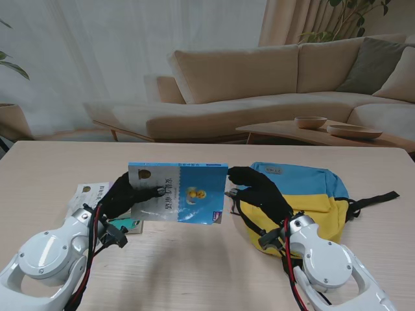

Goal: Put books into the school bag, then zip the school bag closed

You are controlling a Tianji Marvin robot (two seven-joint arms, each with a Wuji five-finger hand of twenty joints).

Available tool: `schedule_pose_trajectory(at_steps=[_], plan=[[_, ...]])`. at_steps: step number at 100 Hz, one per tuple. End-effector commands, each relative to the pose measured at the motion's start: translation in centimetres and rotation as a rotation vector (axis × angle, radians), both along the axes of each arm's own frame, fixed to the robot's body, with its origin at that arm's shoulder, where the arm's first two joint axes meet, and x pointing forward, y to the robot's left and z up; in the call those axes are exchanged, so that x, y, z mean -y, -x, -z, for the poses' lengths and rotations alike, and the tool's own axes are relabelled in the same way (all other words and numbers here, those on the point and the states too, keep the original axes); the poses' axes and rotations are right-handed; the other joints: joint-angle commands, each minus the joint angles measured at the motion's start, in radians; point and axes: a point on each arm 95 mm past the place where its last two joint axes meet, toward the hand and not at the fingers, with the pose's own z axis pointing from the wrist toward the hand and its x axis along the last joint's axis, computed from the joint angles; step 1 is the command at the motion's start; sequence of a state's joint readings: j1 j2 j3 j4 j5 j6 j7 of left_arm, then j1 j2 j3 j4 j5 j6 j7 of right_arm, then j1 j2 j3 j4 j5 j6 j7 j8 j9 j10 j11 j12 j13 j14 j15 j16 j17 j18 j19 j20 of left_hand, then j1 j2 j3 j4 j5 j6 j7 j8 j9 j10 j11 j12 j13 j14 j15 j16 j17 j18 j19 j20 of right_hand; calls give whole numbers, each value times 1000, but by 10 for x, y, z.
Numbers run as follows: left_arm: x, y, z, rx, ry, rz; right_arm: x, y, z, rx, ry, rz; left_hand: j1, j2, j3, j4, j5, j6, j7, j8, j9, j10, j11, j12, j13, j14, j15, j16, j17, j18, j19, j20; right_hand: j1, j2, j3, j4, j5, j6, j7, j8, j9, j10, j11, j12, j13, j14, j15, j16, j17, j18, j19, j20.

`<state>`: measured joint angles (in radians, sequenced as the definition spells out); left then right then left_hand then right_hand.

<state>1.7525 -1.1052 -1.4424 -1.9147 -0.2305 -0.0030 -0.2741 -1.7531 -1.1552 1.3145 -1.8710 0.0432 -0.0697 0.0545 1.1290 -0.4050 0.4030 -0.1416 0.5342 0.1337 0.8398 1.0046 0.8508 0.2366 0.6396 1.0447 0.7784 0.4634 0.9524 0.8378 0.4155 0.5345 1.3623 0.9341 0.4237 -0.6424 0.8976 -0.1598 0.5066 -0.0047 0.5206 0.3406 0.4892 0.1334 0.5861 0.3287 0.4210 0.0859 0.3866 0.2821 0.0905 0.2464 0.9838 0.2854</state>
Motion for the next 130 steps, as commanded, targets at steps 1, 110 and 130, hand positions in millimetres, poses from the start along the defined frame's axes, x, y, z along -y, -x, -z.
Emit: schedule_pose_trajectory(at_steps=[1,110,130], plan=[[2,4,-1,11,3,8,7,1,3,-7,55,-21,162,158,141,47,198,-163,241,205,28,-72,149,76,62,12,126,58,8,28,45,32,-31,19,-40,30,-32,-3,-1,-10,-6,-30,-10,-16,-21,-25,2,-2,1,-29,-7,-12],[-7,14,21,24,-16,-40,95,-14,48,80,1077,-198,162,152,147,45,204,-159,241,217,31,-68,153,81,60,15,135,59,3,31,40,50,-114,115,-222,78,-206,20,-30,7,-136,-83,7,-11,-86,-89,-21,-11,-3,-77,-21,-23],[-7,16,21,30,-18,-37,94,-14,61,39,1114,-244,162,153,147,44,205,-159,242,218,32,-68,154,82,61,15,134,58,3,32,39,51,-112,108,-240,88,-171,24,-28,8,-110,-85,17,-10,-68,-88,-15,-10,8,-77,-18,-23]])
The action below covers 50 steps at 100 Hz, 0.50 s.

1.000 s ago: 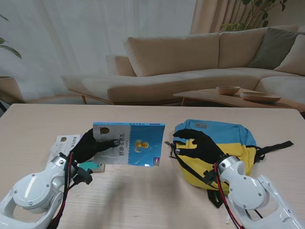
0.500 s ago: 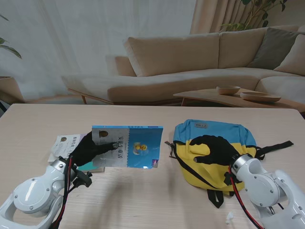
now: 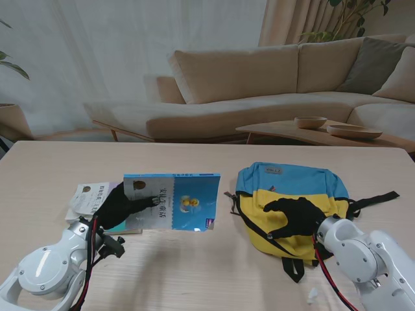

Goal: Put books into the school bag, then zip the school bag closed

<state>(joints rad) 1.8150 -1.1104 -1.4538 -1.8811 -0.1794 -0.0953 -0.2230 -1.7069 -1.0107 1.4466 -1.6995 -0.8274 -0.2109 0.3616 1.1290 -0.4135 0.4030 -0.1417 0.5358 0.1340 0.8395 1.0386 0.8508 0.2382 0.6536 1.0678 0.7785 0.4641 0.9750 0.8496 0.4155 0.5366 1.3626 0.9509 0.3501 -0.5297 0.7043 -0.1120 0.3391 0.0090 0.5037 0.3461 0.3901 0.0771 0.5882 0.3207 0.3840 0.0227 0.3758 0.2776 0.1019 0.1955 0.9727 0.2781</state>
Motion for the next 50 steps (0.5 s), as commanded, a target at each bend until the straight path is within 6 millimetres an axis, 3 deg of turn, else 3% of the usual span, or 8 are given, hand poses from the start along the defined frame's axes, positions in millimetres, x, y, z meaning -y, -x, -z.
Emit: schedule_pose_trajectory(at_steps=[1,22,34,43,50], plan=[[4,3,-3,8,7,20,-1,3,11,-33,29,-11,162,160,148,44,204,-159,242,184,32,-69,140,59,60,14,111,46,3,30,38,34,-37,-5,-47,40,-1,10,-11,3,-9,-28,15,-1,-31,-25,-4,-5,-3,-26,-6,-15],[4,4,-3,12,5,21,0,1,21,-38,69,-18,162,160,148,43,206,-159,243,186,33,-70,140,59,62,13,112,47,5,30,39,35,24,-19,-21,50,93,-17,22,17,63,-31,39,6,11,-18,20,5,24,-15,8,-10],[3,4,-3,16,5,18,0,0,24,-30,77,-26,162,160,149,43,207,-161,243,187,35,-71,141,59,62,13,112,47,4,29,39,34,34,-94,210,17,232,-61,69,43,172,-37,35,12,77,-8,37,15,60,-5,26,1],[4,4,-3,14,3,20,-2,0,27,-17,78,-24,162,159,149,43,207,-160,243,187,33,-69,141,60,61,14,112,47,4,30,38,34,70,-109,355,16,350,-95,113,61,259,-41,41,15,141,-1,53,22,99,3,45,11],[4,3,-3,15,2,20,-3,0,28,2,68,-12,162,159,149,43,207,-159,243,188,34,-70,141,60,62,14,112,47,5,31,38,35,142,-149,434,-97,420,-137,267,-87,343,-41,40,17,206,7,71,31,133,7,63,23]])
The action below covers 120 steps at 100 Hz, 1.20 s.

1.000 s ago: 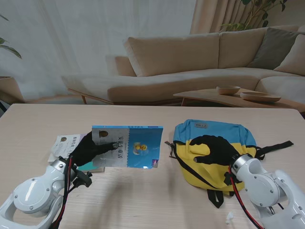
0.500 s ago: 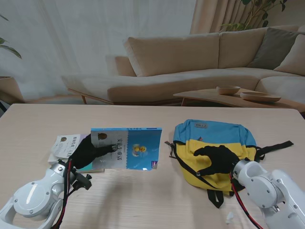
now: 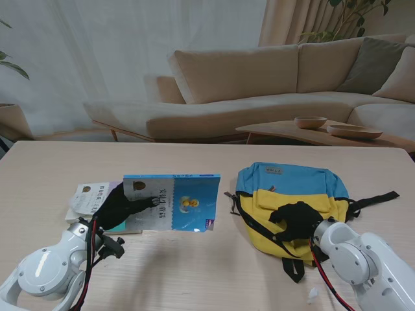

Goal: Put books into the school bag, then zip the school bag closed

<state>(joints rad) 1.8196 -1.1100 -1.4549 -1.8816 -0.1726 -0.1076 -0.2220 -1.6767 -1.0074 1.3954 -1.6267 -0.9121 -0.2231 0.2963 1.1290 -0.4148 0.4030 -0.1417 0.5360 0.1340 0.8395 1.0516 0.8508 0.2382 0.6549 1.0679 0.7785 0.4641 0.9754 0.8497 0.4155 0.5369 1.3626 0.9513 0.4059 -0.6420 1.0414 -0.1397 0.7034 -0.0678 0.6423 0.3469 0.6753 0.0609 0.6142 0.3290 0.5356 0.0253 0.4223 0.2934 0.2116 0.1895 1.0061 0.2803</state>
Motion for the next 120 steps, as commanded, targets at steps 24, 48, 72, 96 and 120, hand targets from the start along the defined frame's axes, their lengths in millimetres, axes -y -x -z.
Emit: schedule_pose_trajectory(at_steps=[24,48,72,96,120], plan=[[4,2,-3,6,2,19,-10,3,6,20,-93,49,162,161,148,43,208,-161,243,176,34,-72,140,59,62,12,112,47,6,30,39,35,227,33,33,-107,207,-94,349,-166,219,0,10,-1,185,33,73,30,110,27,92,48],[5,1,-3,4,-3,17,-26,-2,-10,100,-206,85,162,162,148,43,207,-161,242,177,34,-70,140,60,62,13,113,48,7,29,40,35,333,87,-11,-117,188,-173,379,137,428,59,215,101,479,97,430,126,375,97,378,150],[5,1,-3,0,-14,16,-49,-12,-41,145,-309,130,162,161,149,44,208,-160,242,178,35,-66,141,62,64,23,124,53,12,33,50,42,388,191,-80,-87,170,-206,398,430,330,123,476,307,505,136,832,262,499,58,682,307],[4,2,-3,-7,-30,13,-71,-18,-73,180,-394,136,162,162,149,43,208,-159,242,178,35,-63,141,65,64,26,134,58,15,37,56,52,403,165,-44,-74,225,-190,375,490,354,169,483,332,616,165,916,234,682,36,792,272],[5,4,-2,-62,-67,25,-92,-24,-106,189,-403,96,162,163,148,46,204,-158,239,178,34,-61,140,66,65,28,140,60,21,35,60,61,403,161,-39,-73,232,-189,368,501,368,176,485,337,665,160,914,211,757,41,800,233]])
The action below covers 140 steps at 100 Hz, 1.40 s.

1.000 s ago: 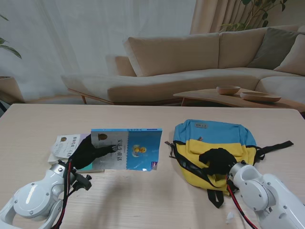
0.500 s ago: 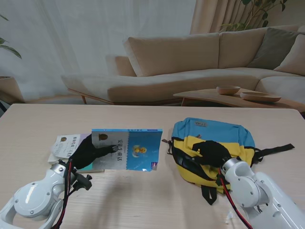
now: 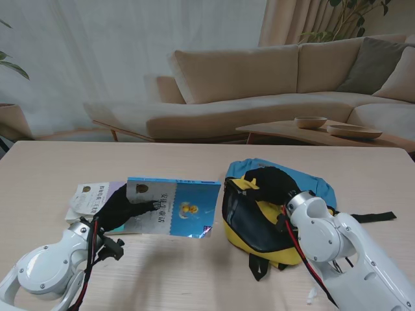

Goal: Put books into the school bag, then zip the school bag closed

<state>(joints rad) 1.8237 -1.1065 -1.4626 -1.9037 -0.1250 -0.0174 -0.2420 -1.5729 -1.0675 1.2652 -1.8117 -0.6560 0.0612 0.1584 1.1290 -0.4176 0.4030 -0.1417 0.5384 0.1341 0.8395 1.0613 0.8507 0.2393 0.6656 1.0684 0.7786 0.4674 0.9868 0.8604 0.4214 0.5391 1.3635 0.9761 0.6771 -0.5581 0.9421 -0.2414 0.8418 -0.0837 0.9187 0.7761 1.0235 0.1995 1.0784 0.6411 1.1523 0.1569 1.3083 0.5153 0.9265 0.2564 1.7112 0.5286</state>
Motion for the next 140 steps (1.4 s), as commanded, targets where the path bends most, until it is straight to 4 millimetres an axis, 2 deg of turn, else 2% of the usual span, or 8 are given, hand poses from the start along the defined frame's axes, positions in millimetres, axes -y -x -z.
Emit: schedule_pose_trajectory(at_steps=[1,22,44,80,140], plan=[[5,3,-3,-7,2,25,-15,-1,-21,25,-31,-32,162,166,147,46,201,-158,239,168,33,-62,129,66,65,25,129,49,16,33,60,37,132,77,60,28,93,-172,91,72,20,37,20,25,48,28,28,-11,42,-25,95,-17],[8,2,-2,-64,-8,38,-37,-2,-44,12,-80,-45,162,166,148,46,199,-155,237,168,31,-61,128,66,64,27,131,50,17,35,59,42,133,66,70,27,96,-167,87,75,25,40,17,24,57,22,22,-21,56,-18,89,-38],[14,2,-2,-115,-34,39,-63,-3,-55,4,-152,3,162,167,147,46,194,-154,235,166,28,-62,126,65,66,24,132,50,21,29,61,46,133,57,79,26,103,-160,83,72,35,47,13,23,73,27,14,-28,80,-4,82,-58],[33,-8,-1,-214,-42,-6,-98,2,-55,3,-227,57,162,170,148,44,177,-149,236,154,20,-63,126,55,64,21,131,45,26,26,63,45,134,49,89,25,108,-152,82,69,40,52,10,22,77,33,12,-31,86,8,85,-70],[72,-38,11,-335,-85,-22,-128,12,-49,-18,-298,53,162,176,147,40,165,-149,252,140,10,-69,135,48,53,18,128,40,21,18,58,37,134,44,94,23,109,-148,81,69,41,54,6,21,76,38,8,-33,84,13,85,-81]])
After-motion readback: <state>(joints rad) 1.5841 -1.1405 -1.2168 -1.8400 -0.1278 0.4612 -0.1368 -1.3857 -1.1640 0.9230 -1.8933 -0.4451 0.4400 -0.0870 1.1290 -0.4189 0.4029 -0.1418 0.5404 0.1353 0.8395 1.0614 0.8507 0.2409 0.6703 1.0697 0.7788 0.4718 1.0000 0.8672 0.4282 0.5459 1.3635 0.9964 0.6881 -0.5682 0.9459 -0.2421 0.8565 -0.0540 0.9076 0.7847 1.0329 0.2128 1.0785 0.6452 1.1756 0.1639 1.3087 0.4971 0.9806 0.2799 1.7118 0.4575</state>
